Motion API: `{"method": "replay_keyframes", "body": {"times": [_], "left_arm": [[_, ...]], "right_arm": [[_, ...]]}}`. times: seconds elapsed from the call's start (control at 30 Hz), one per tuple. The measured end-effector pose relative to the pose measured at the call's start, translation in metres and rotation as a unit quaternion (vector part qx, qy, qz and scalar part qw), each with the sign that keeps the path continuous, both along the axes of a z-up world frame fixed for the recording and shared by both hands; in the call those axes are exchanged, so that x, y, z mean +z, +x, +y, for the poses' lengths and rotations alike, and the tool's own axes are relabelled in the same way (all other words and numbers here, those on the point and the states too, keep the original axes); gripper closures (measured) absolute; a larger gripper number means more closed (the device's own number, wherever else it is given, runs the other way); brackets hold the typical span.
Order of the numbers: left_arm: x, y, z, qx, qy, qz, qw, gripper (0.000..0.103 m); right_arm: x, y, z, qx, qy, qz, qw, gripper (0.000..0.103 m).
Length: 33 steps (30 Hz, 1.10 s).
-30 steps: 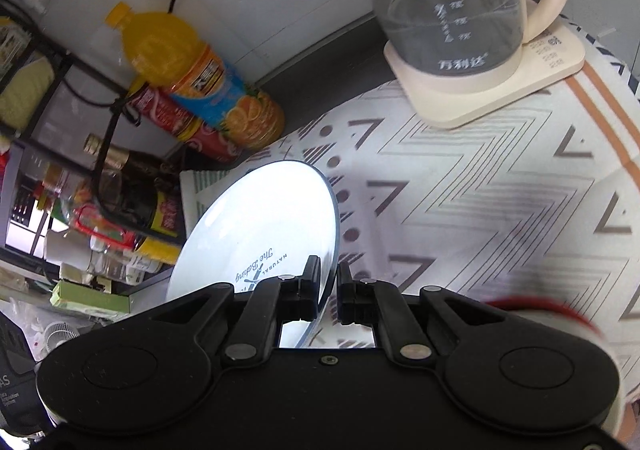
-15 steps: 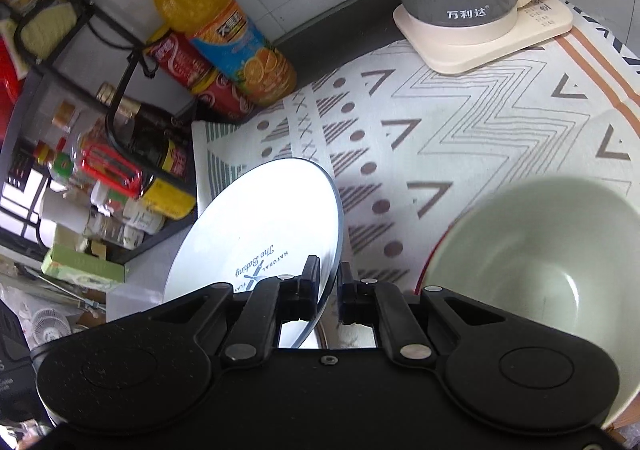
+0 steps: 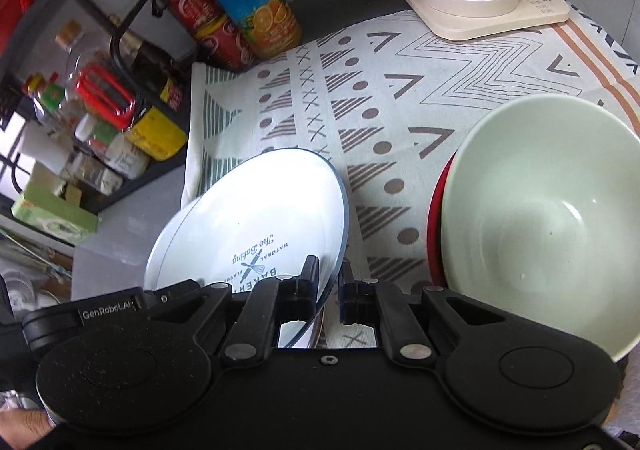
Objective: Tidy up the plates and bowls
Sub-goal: 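Lift the 'Bakery' plate and carry it onto the 'Sweet' plate, then lower the 'Bakery' plate onto the stack and open both grippers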
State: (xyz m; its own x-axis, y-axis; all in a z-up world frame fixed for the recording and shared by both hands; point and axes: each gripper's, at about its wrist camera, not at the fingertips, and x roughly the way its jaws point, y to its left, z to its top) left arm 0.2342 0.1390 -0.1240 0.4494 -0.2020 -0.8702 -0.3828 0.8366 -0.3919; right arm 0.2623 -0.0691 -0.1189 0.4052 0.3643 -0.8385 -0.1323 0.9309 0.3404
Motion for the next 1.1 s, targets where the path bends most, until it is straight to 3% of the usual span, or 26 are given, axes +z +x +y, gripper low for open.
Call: {"method": "replay_keyframes", "body": {"times": [0.63,0.93,1.1], "left_arm": [[-0.018,-0.015,0.01,0.016,0.011,0.019,0.9996,0.085],[-0.022,-0.015,0.014,0.011,0.029,0.028,0.9991,0.084],[-0.005,-0.017,0.016,0.003,0.063,0.019,0.9978,0.083]], "right_arm": [[-0.009,-0.021,0.026,0.024,-0.046,-0.011,0.999,0.093],[-0.022,-0.029,0.036,0.025,-0.052,-0.004,0.998,0.093],[-0.029,-0.029,0.035,0.018,-0.051,-0.003,0.999,0.093]]}}
